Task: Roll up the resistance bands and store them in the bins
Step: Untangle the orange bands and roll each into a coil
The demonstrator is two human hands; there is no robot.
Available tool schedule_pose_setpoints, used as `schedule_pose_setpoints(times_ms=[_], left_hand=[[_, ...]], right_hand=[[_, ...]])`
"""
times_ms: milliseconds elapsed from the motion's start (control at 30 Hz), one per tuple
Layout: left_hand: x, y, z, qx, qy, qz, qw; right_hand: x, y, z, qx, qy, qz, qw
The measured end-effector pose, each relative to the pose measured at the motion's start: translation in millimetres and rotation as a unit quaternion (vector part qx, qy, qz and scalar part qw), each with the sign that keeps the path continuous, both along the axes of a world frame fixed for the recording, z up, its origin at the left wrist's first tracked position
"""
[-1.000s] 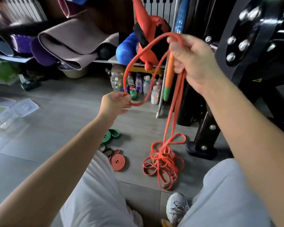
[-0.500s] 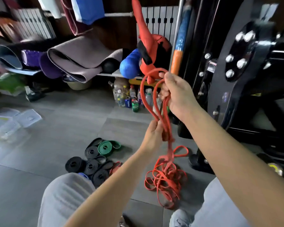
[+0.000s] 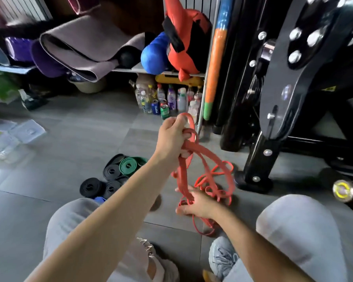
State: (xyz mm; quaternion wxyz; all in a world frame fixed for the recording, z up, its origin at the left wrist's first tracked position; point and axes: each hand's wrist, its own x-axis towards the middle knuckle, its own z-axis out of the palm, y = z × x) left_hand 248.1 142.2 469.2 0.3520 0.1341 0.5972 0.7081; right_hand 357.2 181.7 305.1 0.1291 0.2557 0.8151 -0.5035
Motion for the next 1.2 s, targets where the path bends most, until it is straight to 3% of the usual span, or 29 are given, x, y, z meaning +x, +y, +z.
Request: schedule_pose_setpoints(times_ms=[100,267,400,500,667,833,1000,1200], left_hand=[[-15,-4,8,-0.045,0.099,0.025,0.994],[-53,-17,-3,-0.167,0.250,0.049,0.952],[-66,-15,-10,-0.222,0.274,0.061,0.934],[-70,-12,-14,-0.215,0.238,0.078,0.944],[-59,-13,-18,-0.209,0.219,0.046,0.952],[-29,-10,-35,-0.187,0.341,-0.074,0.918],[-15,-8,-55,-0.109,0.204,-0.080,0.970],[-11,-7,-54,-0.061,0.066,-0.172,0.981]], right_hand=[[-5,19,-15,0.098,0.053,-0.094,0.989],[-16,71,52,0.118,0.139,-0.145,0.972],[-33,81,127,0.057,0.275,-0.142,0.949],[-36,79,162,0.013,0.360,-0.153,0.920],[-35,72,156,-0.004,0.336,-0.158,0.928],[-34,70,145,-0.045,0.313,-0.169,0.933],[-38,74,148,-0.058,0.326,-0.181,0.926],[-49,75,136,0.015,0.329,-0.188,0.925]])
